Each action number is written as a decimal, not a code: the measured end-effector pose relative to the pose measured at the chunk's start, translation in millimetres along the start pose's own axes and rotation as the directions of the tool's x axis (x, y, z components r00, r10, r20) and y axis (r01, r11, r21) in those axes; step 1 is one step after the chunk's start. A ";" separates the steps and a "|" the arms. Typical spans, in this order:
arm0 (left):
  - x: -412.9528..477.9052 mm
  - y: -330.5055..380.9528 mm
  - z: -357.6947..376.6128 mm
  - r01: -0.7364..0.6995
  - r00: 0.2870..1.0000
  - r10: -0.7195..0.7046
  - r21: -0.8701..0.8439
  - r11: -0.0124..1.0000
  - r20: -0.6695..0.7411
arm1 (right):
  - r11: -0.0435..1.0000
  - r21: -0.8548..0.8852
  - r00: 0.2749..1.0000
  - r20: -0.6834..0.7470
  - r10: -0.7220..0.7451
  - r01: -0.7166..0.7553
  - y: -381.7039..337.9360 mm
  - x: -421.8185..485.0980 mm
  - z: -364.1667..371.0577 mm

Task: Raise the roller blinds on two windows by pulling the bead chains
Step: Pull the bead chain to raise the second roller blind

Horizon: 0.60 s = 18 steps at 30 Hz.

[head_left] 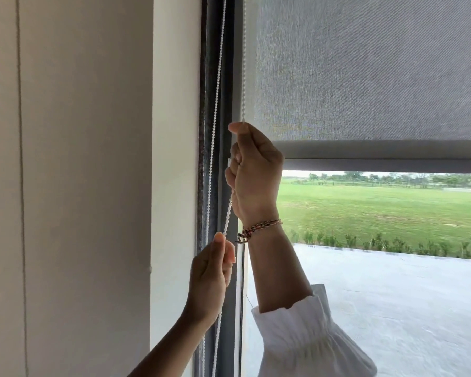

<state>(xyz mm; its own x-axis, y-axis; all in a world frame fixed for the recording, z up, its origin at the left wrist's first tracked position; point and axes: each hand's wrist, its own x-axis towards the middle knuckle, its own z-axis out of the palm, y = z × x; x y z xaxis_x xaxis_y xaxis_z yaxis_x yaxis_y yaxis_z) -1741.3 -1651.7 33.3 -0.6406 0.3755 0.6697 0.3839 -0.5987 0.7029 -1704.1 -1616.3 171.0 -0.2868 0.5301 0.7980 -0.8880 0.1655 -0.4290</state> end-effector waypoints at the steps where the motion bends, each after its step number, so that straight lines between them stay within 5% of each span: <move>1: 0.3 -1.9 -0.5 0.002 1.000 -0.002 -0.012 1.000 -0.009 | 1.000 0.011 1.000 0.001 0.000 0.000 0.5 -1.4 0.5; 18: -15.5 -33.4 2.8 0.067 0.996 -0.065 0.031 0.997 -0.055 | 0.983 -0.117 0.990 -0.033 0.135 -0.138 23.9 -12.8 -18.5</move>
<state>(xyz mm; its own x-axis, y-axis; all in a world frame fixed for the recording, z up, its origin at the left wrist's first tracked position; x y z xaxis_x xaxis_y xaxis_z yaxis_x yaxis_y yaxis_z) -1742.4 -1635.6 0.2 -0.7000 0.3743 0.6083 0.3604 -0.5502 0.7533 -1715.0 -1603.8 142.8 -0.3922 0.5751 0.7180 -0.7916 0.1866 -0.5818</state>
